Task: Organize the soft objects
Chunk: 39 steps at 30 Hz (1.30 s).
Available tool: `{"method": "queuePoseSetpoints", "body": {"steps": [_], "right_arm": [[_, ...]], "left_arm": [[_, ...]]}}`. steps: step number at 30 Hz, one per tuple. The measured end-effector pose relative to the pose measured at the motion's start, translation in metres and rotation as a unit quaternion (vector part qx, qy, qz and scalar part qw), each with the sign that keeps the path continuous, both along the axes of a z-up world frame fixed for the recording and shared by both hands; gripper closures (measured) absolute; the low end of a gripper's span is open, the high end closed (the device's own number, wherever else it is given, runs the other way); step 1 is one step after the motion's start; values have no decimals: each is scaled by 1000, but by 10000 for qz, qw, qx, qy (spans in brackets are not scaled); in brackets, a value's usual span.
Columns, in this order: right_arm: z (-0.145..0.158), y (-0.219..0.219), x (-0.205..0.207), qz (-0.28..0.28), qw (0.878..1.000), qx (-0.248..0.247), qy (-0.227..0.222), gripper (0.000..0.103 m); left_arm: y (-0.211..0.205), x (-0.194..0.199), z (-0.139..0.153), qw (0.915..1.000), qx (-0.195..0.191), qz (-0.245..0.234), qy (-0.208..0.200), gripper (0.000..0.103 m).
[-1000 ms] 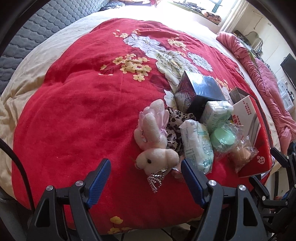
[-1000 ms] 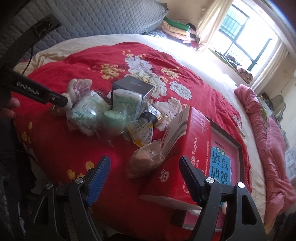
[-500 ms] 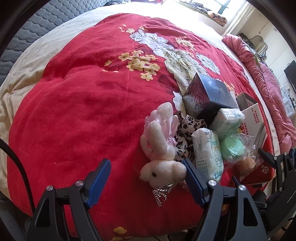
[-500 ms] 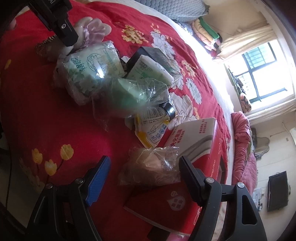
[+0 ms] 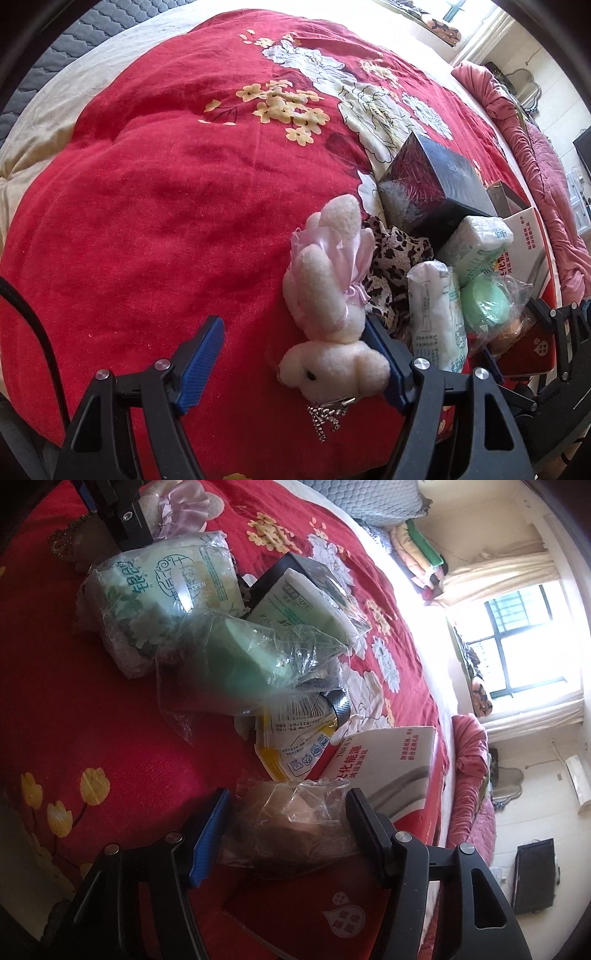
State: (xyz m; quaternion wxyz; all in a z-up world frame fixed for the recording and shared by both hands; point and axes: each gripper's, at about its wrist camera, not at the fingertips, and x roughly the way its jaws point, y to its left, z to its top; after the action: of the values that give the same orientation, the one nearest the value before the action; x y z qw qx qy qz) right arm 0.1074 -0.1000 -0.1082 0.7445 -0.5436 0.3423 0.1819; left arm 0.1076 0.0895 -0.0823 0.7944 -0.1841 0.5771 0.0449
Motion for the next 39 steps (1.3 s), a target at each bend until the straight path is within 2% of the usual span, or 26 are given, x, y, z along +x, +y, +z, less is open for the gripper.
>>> {"method": "queuePoseSetpoints", "body": {"steps": [3,7,8,13,16,23,26,29,39], "right_arm": [[6,0,1,-42,9998,171,-45,40],[28,-4,-1,-117,9979,634,-102,41],[33,-6,0,-147,9970,748,-96,41],[51,-12,-3,-259,9927,1178,-61,42],[62,-14,-9,-303,9880,1516,2,42],[95,-22,-16,-464,9678,2475,65,43],[106,-27,-16,-536,9603,2738,69,43],[109,-32,-12,-626,9563,2853,107,43],[136,-59,-10,-888,9232,3728,278,43]], "left_arm": [[-3,3,-2,10000,1,-63,11,39],[-6,8,-3,9997,-172,-159,-37,63],[-6,8,-3,9997,-182,-168,-50,65],[-6,5,-2,9995,-218,-135,-157,68],[-6,0,10,9992,-186,-93,-349,68],[-18,-8,55,9961,68,-279,-838,68],[-25,-7,68,9944,132,-373,-984,68],[-29,-9,76,9935,84,-420,-1050,68],[-64,-8,93,9884,186,-887,-1220,68]]}}
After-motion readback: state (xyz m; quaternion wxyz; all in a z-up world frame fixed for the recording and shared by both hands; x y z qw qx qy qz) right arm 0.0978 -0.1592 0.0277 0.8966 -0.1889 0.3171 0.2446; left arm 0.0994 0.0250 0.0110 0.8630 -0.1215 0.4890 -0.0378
